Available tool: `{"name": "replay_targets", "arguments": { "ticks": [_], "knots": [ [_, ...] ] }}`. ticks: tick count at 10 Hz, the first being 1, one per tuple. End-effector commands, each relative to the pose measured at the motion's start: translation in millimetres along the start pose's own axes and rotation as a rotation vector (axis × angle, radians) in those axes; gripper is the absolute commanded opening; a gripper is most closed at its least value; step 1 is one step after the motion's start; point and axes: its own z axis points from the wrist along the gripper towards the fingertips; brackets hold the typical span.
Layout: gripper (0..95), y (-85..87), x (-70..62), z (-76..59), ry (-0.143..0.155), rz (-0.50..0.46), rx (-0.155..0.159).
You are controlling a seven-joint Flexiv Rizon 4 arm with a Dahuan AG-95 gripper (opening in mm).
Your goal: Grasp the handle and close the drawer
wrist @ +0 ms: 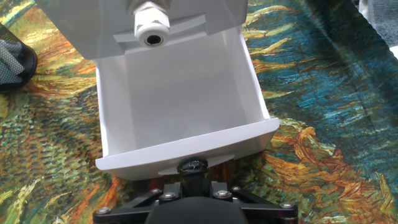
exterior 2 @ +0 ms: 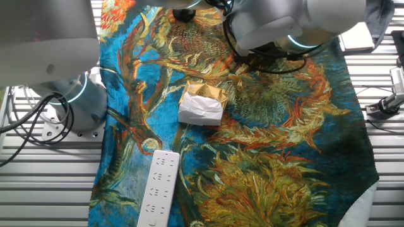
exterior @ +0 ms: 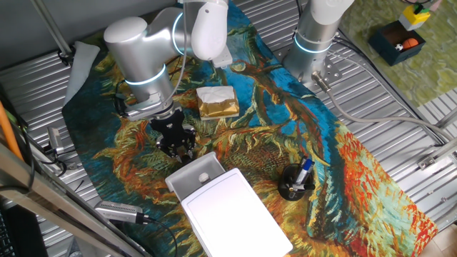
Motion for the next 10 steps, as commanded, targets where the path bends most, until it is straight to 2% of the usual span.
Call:
{"name": "replay_targets", "arguments": {
  "ticks": [1, 10],
  "knots": [
    [0.0, -0.1, -0.3, 0.5, -0.002, 0.000, 0.000],
    [0.0, -0.1, -5.2, 3.3, -0.004, 0.005, 0.003]
  ]
}}
